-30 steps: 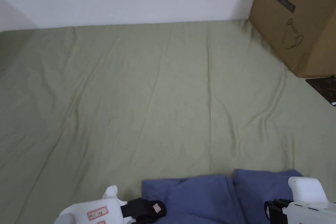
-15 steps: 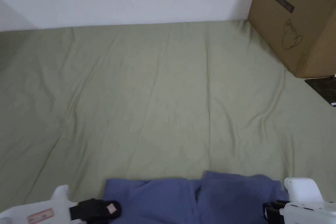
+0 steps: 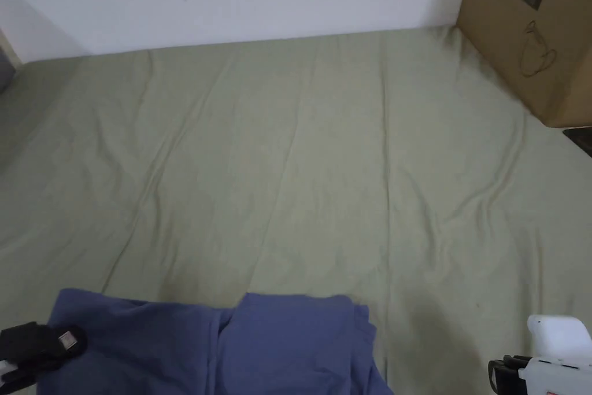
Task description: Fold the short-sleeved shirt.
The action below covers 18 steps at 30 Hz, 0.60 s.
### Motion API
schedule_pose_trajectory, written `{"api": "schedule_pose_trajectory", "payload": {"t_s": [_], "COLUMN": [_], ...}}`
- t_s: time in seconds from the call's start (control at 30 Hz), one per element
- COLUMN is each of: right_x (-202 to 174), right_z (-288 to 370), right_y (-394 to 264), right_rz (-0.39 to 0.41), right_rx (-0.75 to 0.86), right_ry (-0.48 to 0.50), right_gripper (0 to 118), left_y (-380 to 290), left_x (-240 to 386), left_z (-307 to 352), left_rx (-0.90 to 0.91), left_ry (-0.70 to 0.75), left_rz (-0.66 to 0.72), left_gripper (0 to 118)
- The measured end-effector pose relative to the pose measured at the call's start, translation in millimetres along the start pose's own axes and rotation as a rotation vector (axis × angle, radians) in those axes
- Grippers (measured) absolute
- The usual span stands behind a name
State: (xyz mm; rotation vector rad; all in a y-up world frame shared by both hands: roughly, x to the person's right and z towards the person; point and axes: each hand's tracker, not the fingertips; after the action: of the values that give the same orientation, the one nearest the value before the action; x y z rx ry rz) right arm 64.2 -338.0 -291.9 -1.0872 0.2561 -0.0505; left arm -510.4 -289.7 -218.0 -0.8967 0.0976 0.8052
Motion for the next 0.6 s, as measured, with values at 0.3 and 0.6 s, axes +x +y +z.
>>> {"api": "schedule_pose_trajectory", "payload": {"t_s": [0.3,0.6], "right_x": [3.5,19.9], "right_z": [2.8,11.6], "right_y": [-1.3,-9.2], "right_rz": [0.003,-0.049], "right_rx": [0.011,0.019], "right_ry": [0.010,0.003], "right_gripper": [0,0], "left_y": [-28.3,-83.3], "left_x": [136.8,217.0], "left_z": [-26.0,-130.2], "left_rx": [-0.089,-0.320], "left_ry": [-0.159,-0.225], "left_rz": [-0.261,-0.428], "left_gripper": [9,10]}}
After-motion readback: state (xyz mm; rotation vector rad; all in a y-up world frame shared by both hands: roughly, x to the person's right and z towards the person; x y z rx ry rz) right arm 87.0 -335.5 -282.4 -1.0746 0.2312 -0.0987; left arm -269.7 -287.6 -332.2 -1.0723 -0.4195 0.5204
